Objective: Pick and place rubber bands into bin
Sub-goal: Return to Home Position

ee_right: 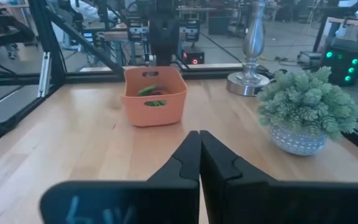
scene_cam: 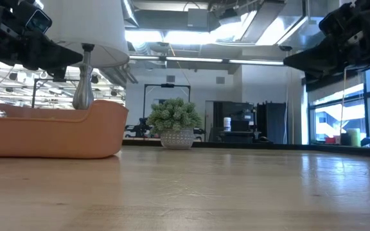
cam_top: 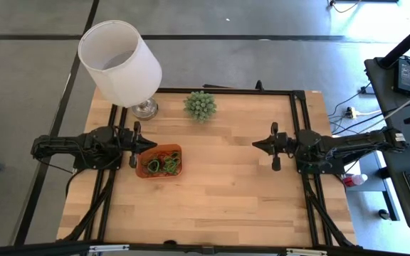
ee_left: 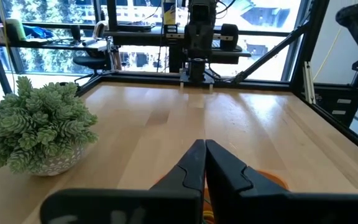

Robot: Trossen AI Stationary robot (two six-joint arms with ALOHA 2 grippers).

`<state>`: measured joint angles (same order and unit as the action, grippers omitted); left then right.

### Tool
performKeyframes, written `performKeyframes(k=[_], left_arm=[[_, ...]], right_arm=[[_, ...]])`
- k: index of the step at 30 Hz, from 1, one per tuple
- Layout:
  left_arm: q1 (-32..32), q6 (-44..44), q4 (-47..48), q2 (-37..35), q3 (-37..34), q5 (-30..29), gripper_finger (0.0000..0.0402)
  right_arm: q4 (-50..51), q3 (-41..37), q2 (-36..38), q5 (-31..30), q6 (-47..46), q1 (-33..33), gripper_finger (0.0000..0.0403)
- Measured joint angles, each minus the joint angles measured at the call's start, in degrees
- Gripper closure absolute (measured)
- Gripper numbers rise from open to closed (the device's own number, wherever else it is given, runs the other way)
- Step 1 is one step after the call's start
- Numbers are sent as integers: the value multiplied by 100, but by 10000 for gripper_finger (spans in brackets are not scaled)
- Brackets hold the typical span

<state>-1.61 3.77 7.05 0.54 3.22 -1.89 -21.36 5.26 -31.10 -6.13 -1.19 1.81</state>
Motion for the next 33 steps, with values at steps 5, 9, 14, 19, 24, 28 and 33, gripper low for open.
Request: performKeyframes(k=[5, 9, 14, 19, 24, 28, 33], left_arm=[[0, 0, 0, -1, 0, 0, 396], [0, 0, 0, 0, 0, 0, 397], [0, 0, 0, -1, 0, 0, 394], [0, 0, 0, -1, 0, 0, 395], [0, 0, 0, -1, 0, 0, 395], [0, 0, 0, 0, 0, 0, 394], [0, 0, 1, -1, 0, -1, 397]], right_arm=[[97, 0, 120, 285, -5, -270, 401], [505, 0, 400, 288, -261, -342, 401], [1310, 0, 1005, 297, -600, -342, 401], [1992, 0, 1727, 297, -734, -340, 402], [2454, 0, 2454, 294, -643, -340, 402], [2795, -16, 2955, 303, -599, -340, 402], [1987, -487, 3032, 574, -455, -337, 402]])
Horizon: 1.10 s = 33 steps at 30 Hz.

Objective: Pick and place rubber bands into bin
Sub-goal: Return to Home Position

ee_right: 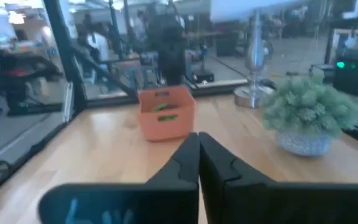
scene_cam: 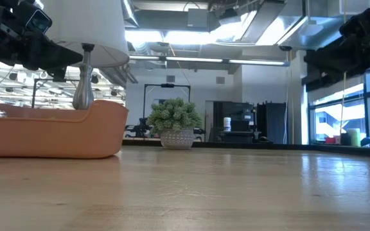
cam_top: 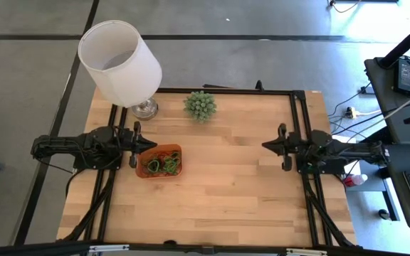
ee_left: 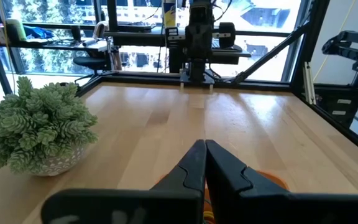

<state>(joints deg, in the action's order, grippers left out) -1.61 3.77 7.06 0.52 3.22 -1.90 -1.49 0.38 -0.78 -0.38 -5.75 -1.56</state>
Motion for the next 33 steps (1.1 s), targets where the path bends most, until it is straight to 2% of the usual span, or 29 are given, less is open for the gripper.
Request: performKeyframes(k=[19, 27, 33], left_arm=[[0, 0, 6, 17, 0, -1, 396], [-1, 0, 6, 17, 0, -1, 395], [0, 0, 6, 17, 0, -1, 393]], right_arm=[[-6, 0, -106, 7, 164, 0, 381], [-2, 0, -109, 55, -614, 2, 380], [10, 0, -109, 170, -500, 4, 380]])
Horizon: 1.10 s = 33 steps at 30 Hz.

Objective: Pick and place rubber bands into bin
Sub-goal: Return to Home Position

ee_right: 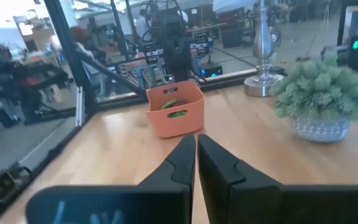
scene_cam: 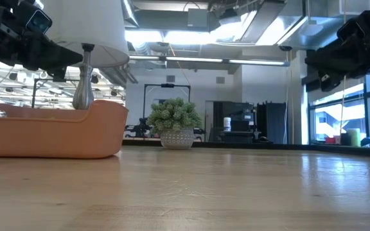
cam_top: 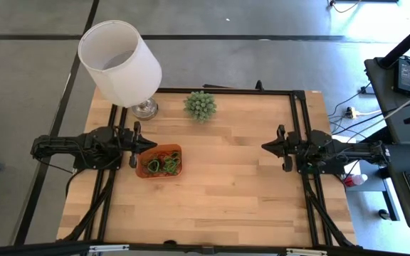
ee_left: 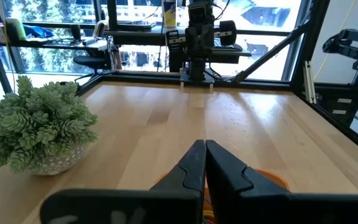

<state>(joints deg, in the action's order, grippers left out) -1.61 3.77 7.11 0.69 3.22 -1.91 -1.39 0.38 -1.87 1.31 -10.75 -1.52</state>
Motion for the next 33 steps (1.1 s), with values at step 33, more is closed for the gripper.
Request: performKeyframes(k=[33], left_arm=[[0, 0, 2, 0, 2, 1, 398]], right_arm=[[2, 0, 0, -11, -694, -2, 379]])
